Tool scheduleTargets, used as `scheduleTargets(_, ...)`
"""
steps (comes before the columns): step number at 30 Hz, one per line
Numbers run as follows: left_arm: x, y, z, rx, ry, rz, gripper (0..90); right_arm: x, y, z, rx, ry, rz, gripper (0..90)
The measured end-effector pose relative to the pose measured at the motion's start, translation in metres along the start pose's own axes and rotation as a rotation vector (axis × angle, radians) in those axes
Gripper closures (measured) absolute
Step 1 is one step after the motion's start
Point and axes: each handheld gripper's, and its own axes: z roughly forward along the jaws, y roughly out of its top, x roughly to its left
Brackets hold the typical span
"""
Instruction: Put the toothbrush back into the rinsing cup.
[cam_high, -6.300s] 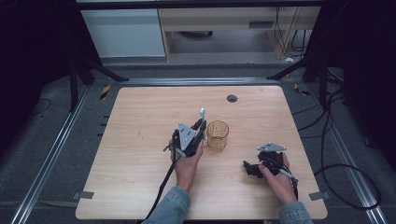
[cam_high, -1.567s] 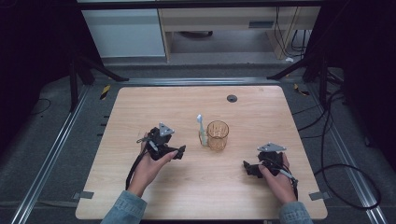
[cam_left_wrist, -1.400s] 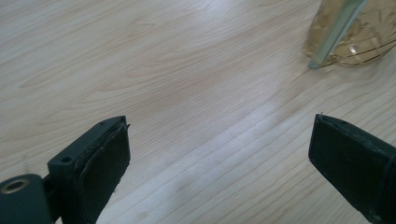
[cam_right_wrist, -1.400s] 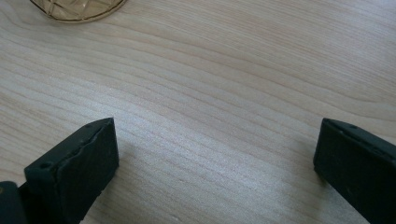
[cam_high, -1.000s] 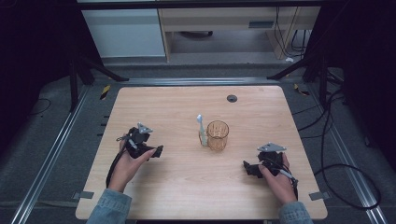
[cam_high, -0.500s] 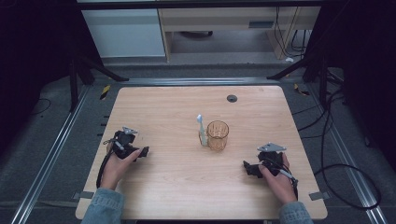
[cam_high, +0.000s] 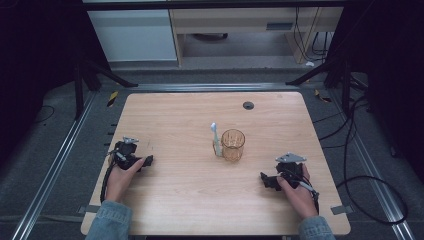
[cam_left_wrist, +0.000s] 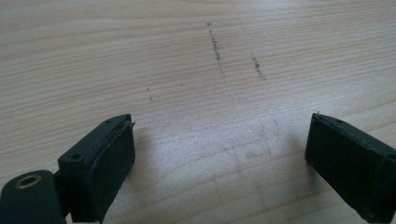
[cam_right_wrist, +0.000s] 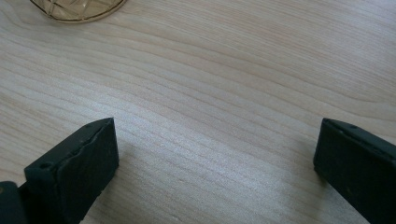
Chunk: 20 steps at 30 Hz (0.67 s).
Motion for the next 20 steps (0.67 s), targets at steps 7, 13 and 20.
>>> scheduleTargets(7,0.0003,-0.0023,0.0042,-0.043,-0.014,0.011,4.9,0.0000,0.0000,0.0000,-0.001,0.001,0.000,0.4)
scheduleTargets(13,0.0013,-0.0055,0.0089,-0.094,-0.038,0.027,0.5,0.0000,0.0000,0.0001,-0.001,0.001,-0.001,0.4)
scheduleTargets(20,0.0002,-0.0052,0.0094,-0.092,-0.015,0.010,0.0,0.0005,-0.0002,-0.0002,-0.001,0.001,-0.002,0.4)
